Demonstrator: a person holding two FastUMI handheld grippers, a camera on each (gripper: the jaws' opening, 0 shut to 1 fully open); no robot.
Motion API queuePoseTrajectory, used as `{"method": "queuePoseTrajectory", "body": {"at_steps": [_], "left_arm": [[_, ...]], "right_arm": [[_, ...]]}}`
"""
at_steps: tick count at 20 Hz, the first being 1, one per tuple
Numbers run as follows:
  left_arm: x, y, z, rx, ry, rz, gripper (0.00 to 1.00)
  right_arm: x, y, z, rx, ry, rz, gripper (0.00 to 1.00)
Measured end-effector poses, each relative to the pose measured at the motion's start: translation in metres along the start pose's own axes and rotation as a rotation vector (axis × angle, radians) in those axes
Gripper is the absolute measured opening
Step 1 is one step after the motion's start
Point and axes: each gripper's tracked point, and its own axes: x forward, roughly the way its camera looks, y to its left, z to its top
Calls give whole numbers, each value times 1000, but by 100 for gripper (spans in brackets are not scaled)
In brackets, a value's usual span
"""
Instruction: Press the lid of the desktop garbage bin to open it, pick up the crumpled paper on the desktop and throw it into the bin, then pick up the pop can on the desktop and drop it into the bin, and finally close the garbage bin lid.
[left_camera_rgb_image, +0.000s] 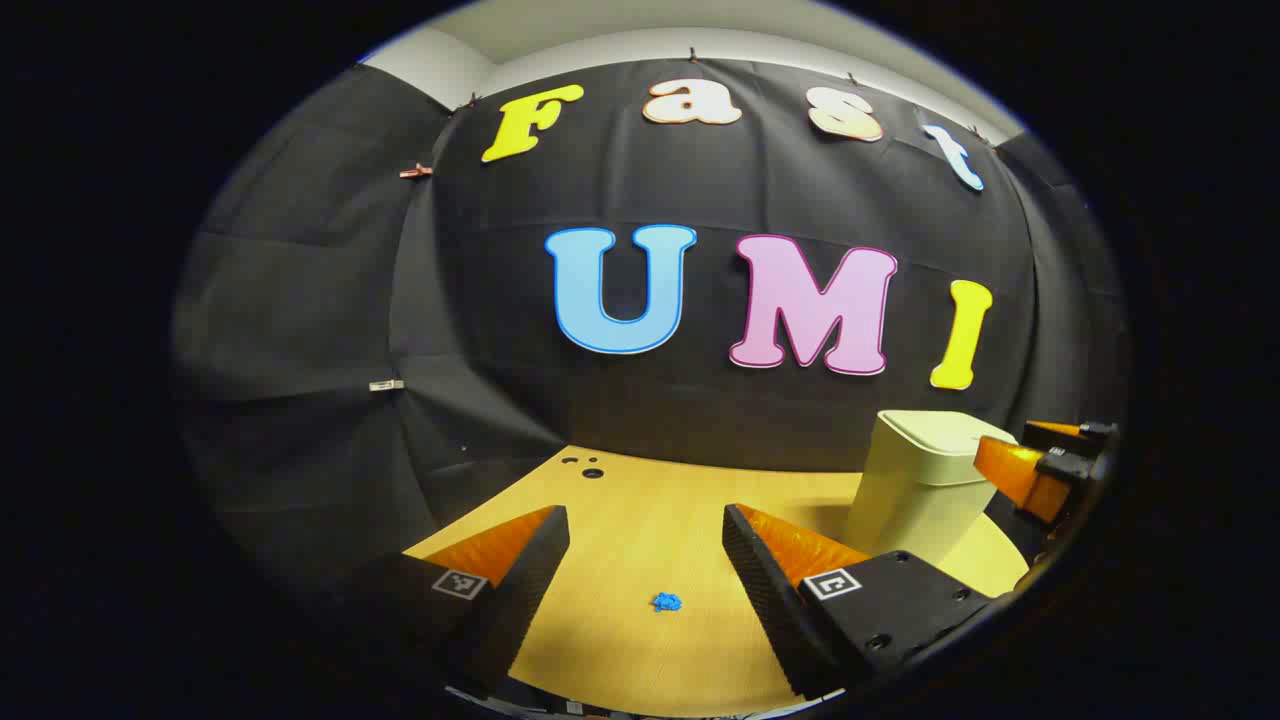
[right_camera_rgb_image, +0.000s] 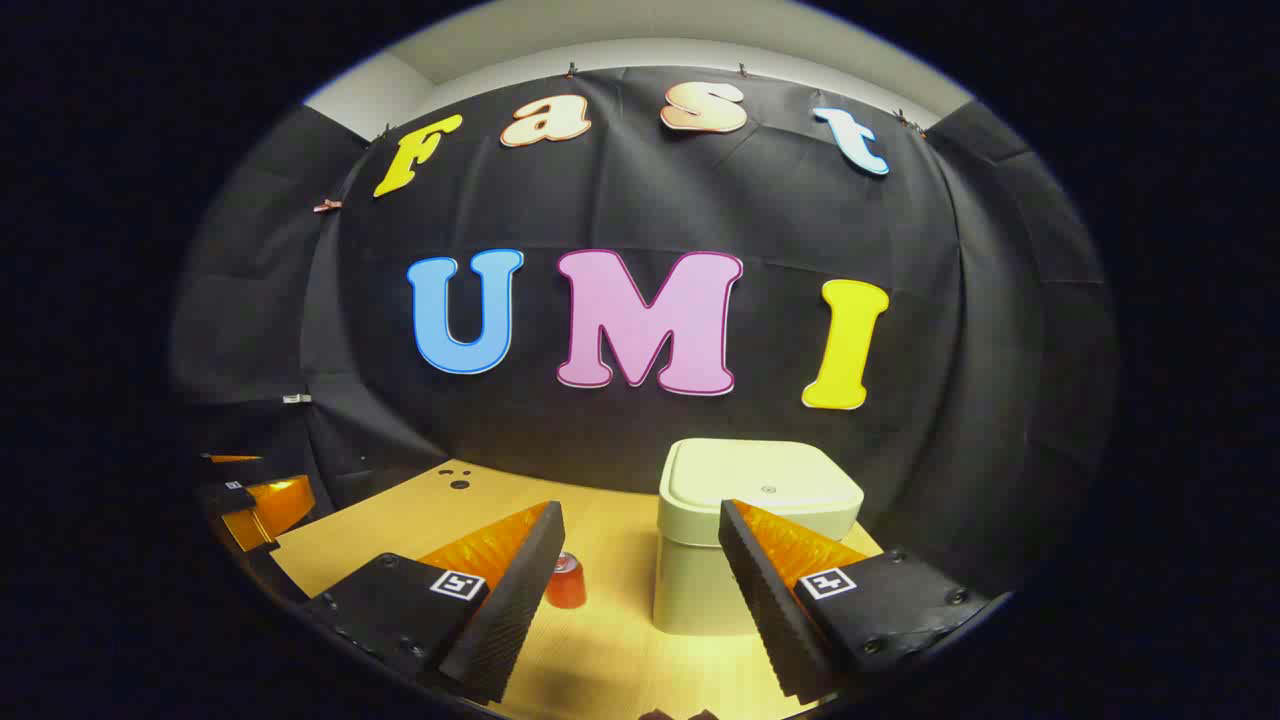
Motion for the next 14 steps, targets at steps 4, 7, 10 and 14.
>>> {"method": "queuePoseTrajectory", "body": {"at_steps": [4,7,10,14], "left_arm": [[16,-19,-8,-47,35,-55,99],[22,-32,-19,-32,59,-87,100],[24,-43,-23,-14,71,-126,99],[28,-45,-19,-2,59,-145,99]], "right_arm": [[-3,-8,-8,-1,10,-8,98],[-5,-12,-11,-8,18,-17,98],[-5,-20,-14,-2,24,-36,98],[-2,-26,-13,9,18,-52,97]]}}
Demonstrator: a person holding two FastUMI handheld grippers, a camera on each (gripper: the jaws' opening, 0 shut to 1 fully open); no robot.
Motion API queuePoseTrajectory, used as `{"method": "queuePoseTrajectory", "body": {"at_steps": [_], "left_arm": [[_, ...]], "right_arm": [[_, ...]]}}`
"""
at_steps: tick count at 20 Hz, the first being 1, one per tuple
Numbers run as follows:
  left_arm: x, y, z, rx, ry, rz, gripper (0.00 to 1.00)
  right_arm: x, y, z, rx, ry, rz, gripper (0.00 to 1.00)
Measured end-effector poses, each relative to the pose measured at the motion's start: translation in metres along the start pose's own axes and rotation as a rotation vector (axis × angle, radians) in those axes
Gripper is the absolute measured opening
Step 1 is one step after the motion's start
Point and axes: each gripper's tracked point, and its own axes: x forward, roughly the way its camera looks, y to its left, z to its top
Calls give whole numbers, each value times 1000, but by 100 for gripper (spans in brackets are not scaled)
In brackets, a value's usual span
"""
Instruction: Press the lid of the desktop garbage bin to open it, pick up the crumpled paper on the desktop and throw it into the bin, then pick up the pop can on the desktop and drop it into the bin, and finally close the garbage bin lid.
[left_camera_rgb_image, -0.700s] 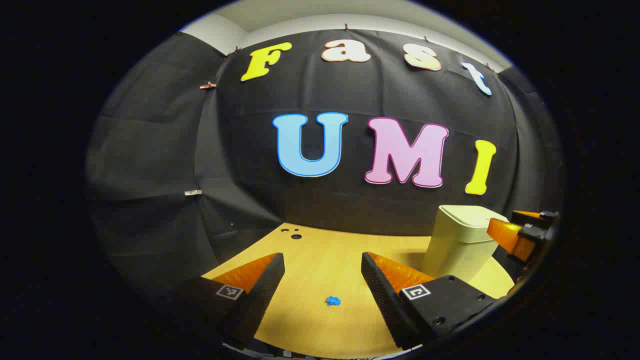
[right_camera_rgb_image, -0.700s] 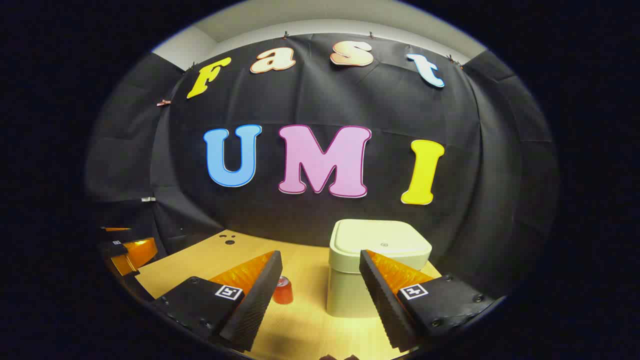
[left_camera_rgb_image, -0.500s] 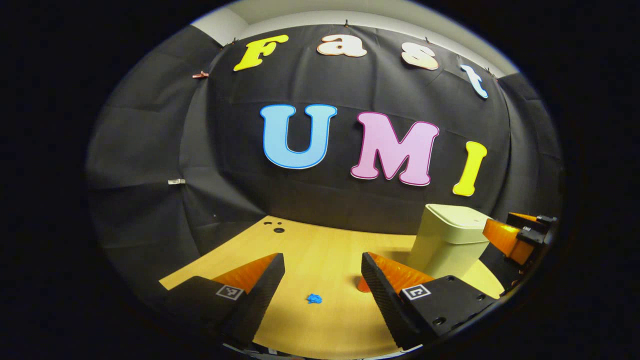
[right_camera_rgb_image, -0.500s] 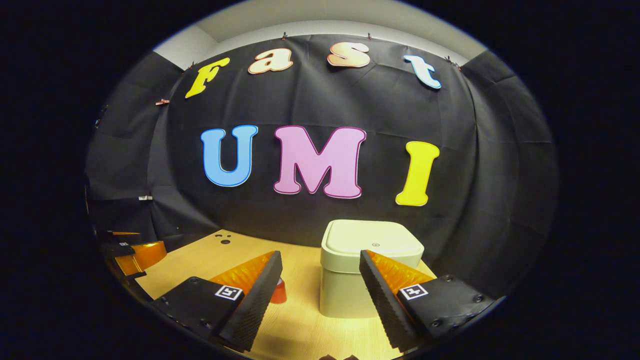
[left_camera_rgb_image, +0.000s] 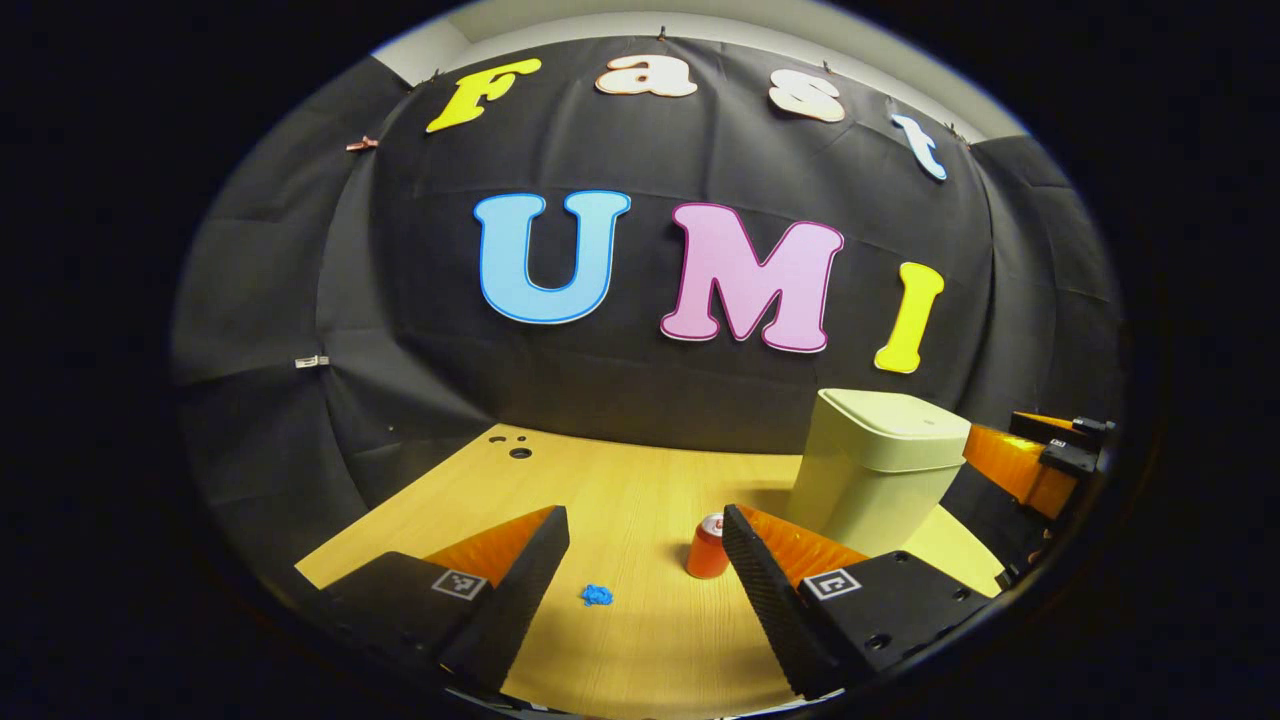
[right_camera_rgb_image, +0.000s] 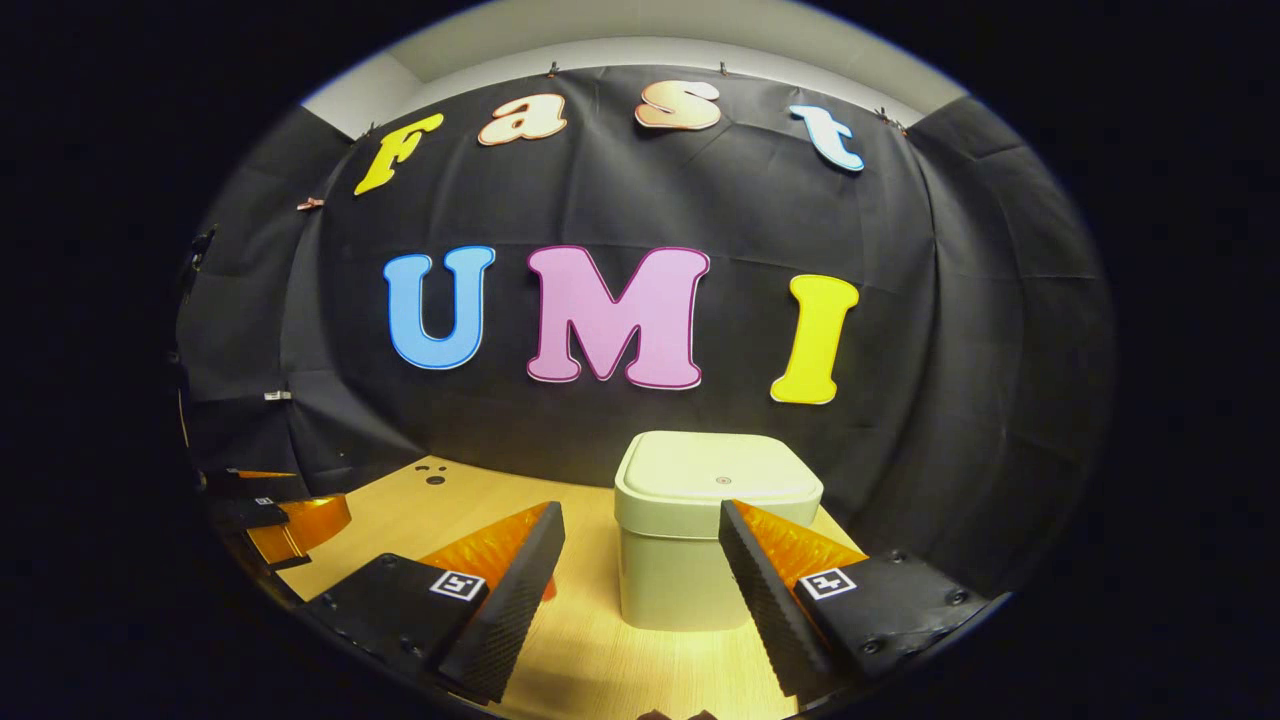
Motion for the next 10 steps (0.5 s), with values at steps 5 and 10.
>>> {"method": "queuePoseTrajectory", "body": {"at_steps": [5,10], "left_arm": [[1,2,-7,8,19,5,99],[3,-5,-13,21,38,-8,99]], "right_arm": [[3,0,3,-9,-6,-8,98],[10,-2,-3,13,7,-4,98]]}}
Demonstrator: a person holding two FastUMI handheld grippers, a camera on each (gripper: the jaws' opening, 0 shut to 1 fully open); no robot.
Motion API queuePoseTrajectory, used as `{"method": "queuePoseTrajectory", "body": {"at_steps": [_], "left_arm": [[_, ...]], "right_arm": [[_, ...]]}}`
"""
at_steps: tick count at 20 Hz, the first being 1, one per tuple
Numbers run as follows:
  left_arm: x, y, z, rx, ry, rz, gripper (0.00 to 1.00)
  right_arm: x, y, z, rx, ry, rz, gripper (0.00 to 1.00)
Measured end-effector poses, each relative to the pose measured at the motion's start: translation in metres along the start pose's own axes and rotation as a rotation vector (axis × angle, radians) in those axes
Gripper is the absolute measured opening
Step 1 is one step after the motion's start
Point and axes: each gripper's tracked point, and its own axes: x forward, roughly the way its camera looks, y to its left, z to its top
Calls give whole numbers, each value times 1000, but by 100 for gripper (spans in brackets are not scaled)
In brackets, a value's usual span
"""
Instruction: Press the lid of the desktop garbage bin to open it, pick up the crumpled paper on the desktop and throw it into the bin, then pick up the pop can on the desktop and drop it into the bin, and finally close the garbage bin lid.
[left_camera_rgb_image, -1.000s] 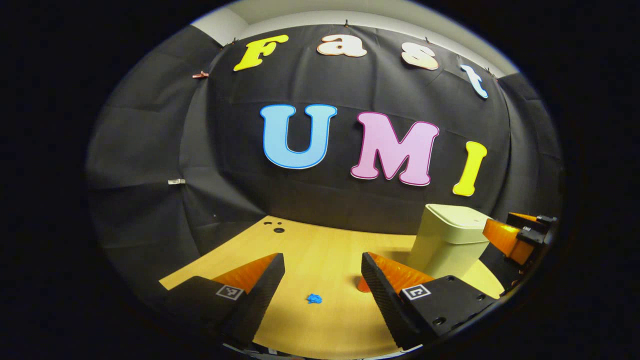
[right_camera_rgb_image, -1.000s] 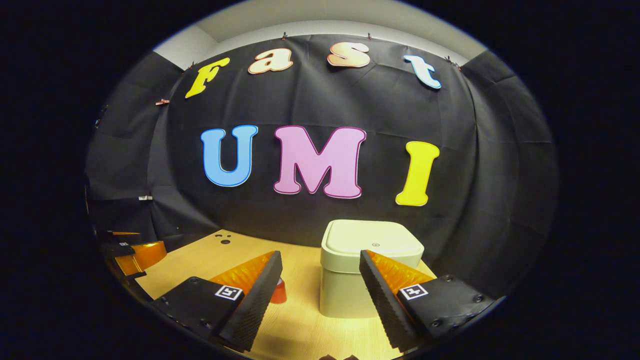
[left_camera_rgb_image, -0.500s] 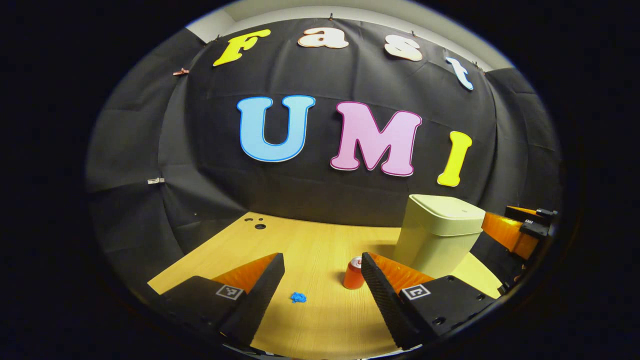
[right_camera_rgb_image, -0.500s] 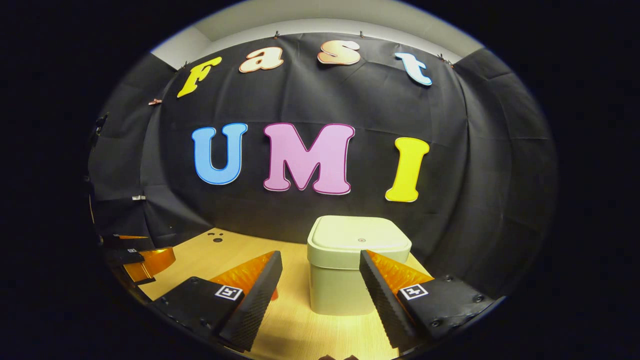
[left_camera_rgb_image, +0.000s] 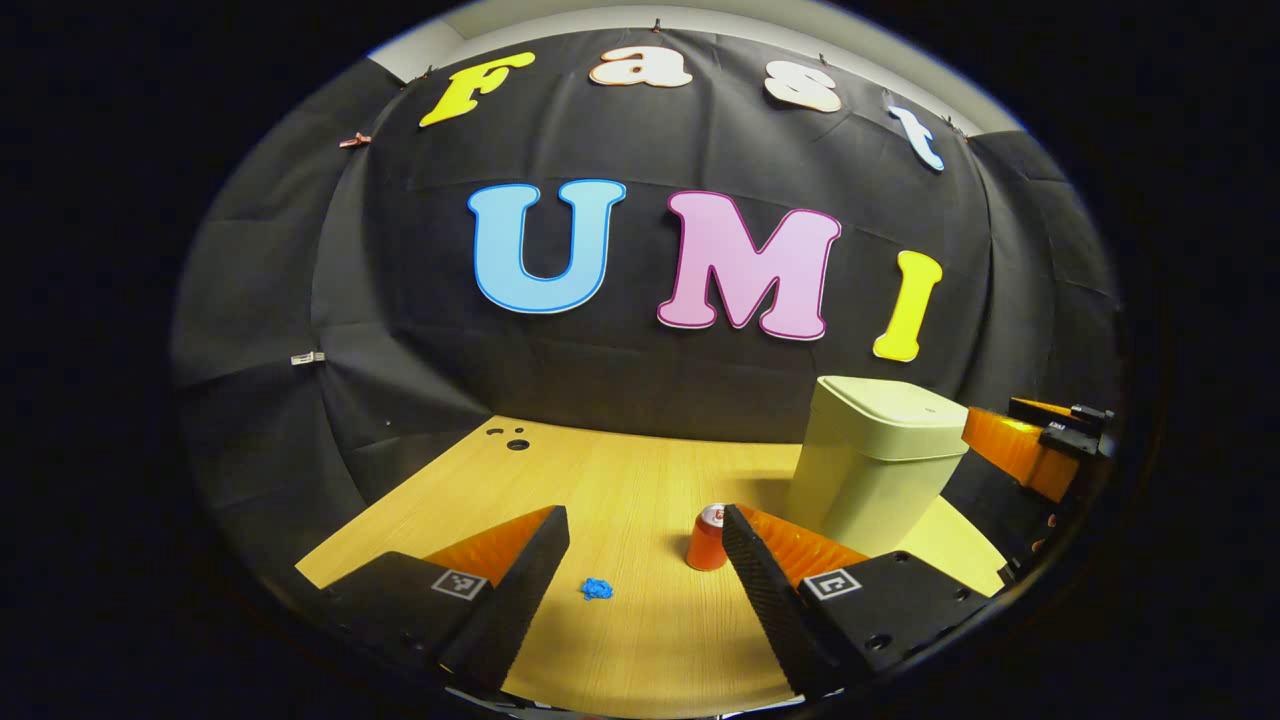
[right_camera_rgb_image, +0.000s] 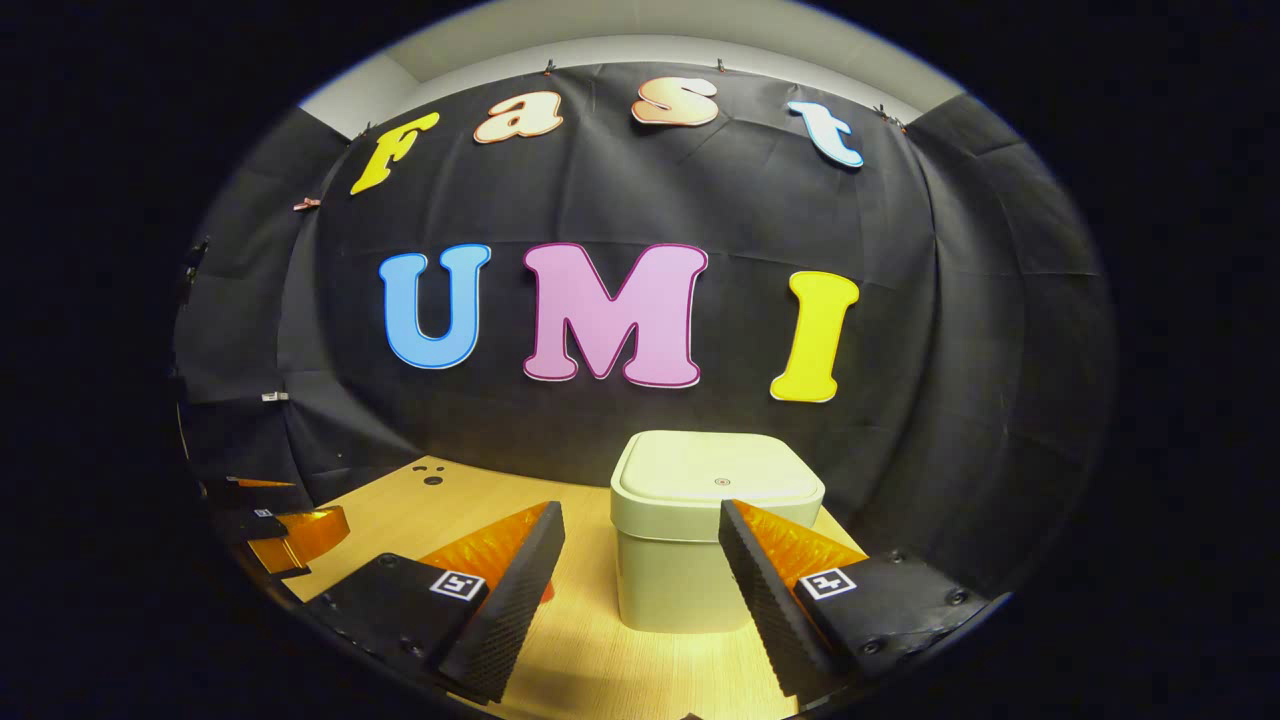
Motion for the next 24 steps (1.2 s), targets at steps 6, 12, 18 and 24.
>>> {"method": "queuePoseTrajectory", "body": {"at_steps": [6,12,18,24], "left_arm": [[5,-9,-1,13,0,-18,99],[9,-12,0,15,-3,-26,99],[13,-9,-1,-4,16,-18,99],[20,-3,7,-12,-2,-10,99]], "right_arm": [[11,-8,18,-6,-34,-14,97],[25,-14,31,-47,-43,-20,78],[33,-5,41,-63,-59,10,66],[43,-7,37,-22,-8,24,30]]}}
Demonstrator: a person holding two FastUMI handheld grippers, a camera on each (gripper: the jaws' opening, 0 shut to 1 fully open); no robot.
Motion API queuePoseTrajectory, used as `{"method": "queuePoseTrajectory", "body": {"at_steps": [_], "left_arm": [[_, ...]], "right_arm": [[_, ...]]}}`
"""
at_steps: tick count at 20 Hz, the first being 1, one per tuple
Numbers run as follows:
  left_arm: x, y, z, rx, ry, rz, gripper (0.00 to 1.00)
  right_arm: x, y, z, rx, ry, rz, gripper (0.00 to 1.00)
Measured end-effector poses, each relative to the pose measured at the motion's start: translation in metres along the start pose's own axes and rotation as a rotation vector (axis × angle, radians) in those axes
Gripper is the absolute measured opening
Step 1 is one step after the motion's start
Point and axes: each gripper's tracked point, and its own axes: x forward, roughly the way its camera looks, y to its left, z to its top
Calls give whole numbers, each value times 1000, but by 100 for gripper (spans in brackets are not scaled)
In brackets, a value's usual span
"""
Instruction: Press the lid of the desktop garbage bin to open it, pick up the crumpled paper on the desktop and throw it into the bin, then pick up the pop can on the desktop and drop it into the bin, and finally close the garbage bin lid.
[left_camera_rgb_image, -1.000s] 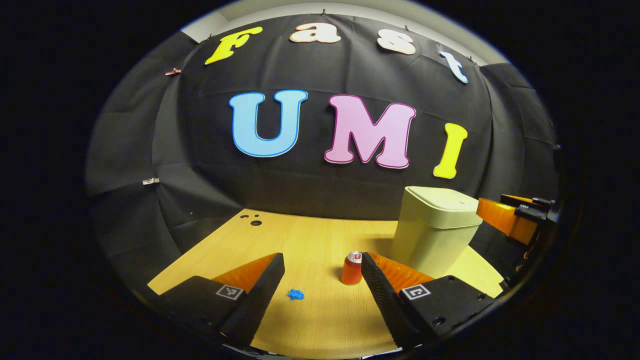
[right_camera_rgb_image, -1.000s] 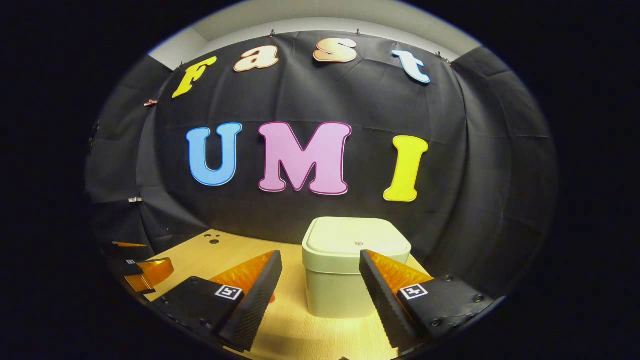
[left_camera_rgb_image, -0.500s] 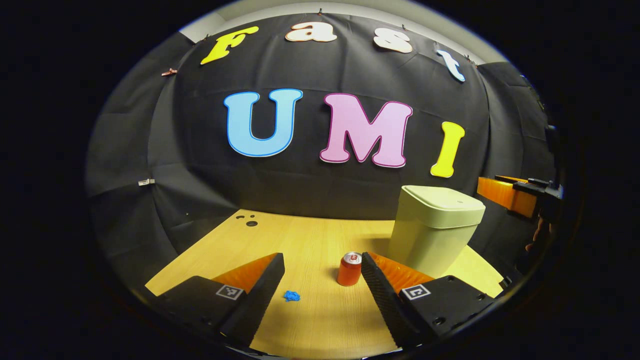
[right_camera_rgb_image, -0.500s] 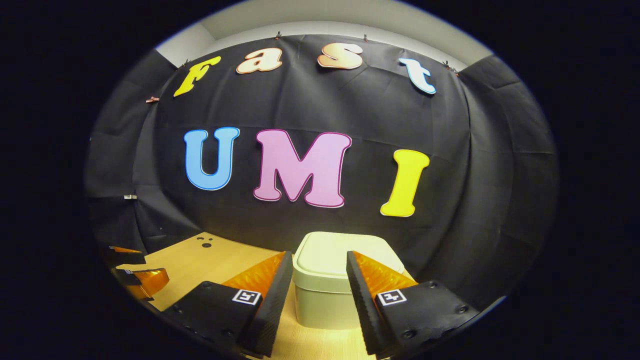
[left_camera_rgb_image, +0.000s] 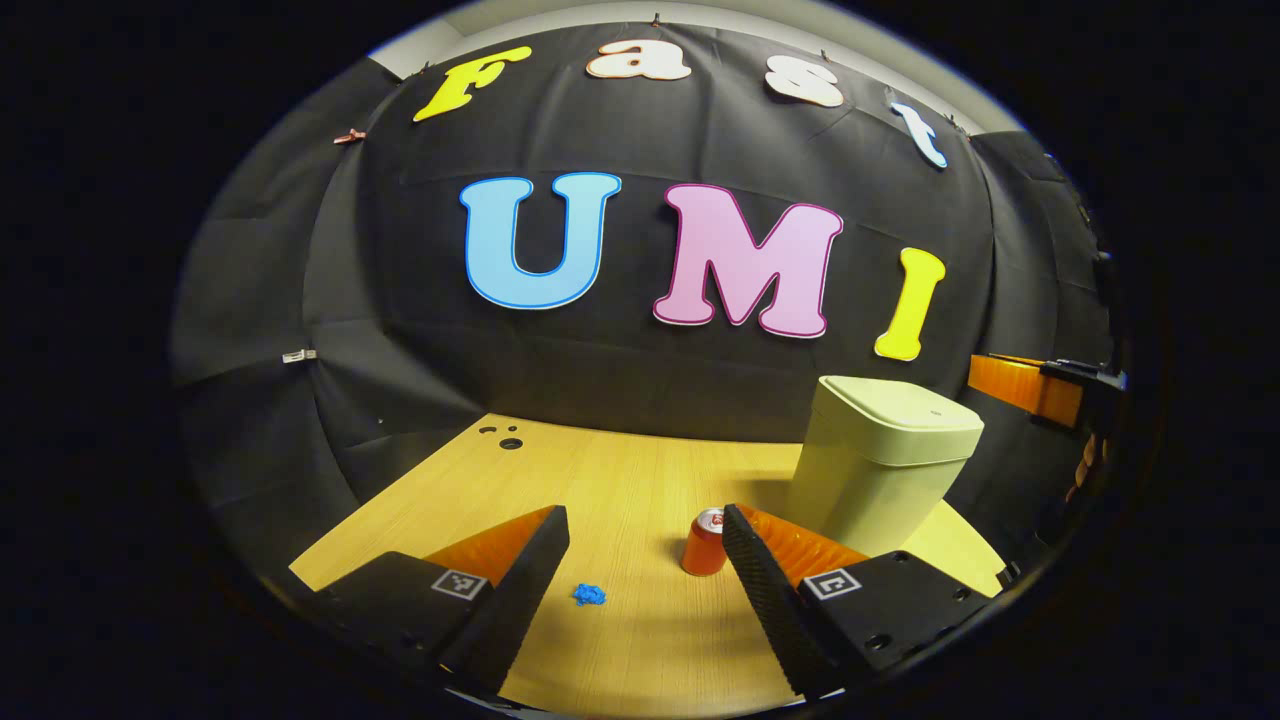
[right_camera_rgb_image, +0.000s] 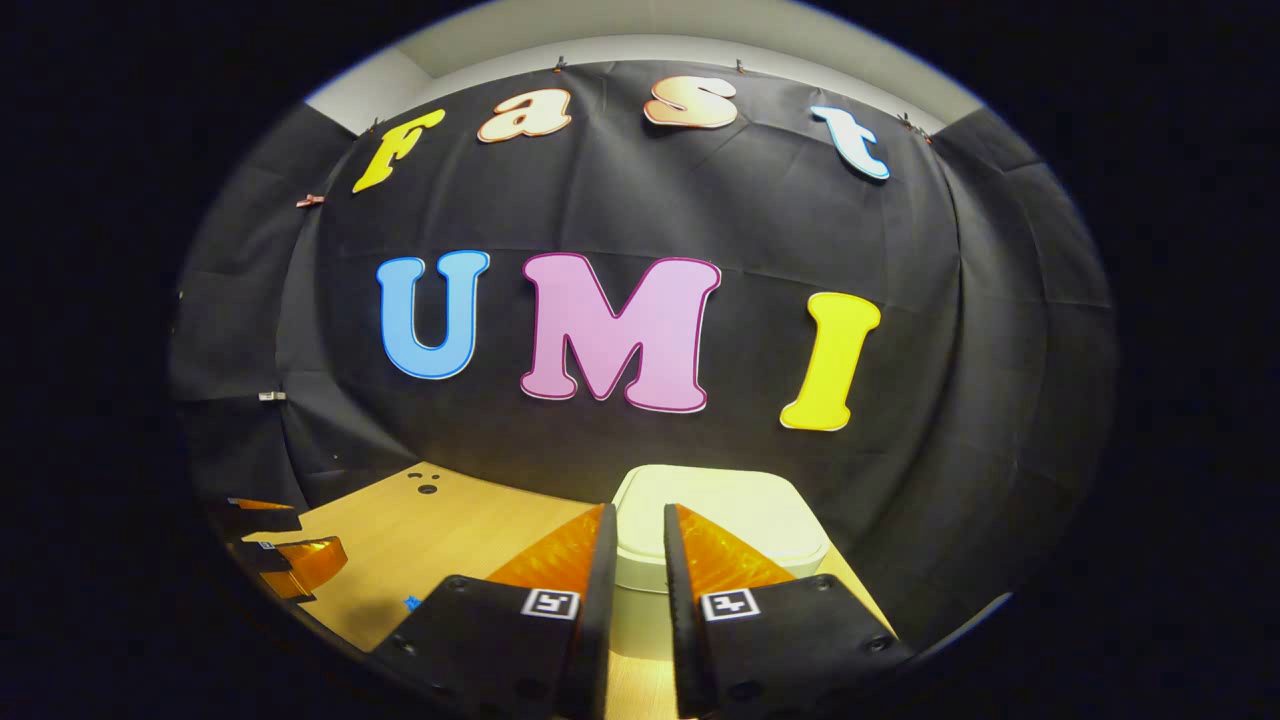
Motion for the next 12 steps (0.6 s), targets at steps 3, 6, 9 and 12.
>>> {"method": "queuePoseTrajectory", "body": {"at_steps": [3,6,9,12], "left_arm": [[2,-2,3,16,-10,-8,99],[6,-1,5,29,-18,-9,99],[9,2,7,30,-19,-2,99],[10,7,7,30,-14,9,99]], "right_arm": [[8,-7,-3,-4,16,-6,13],[16,-7,-8,24,43,16,6],[23,-12,-13,71,81,24,5],[35,-28,-12,58,86,-13,5]]}}
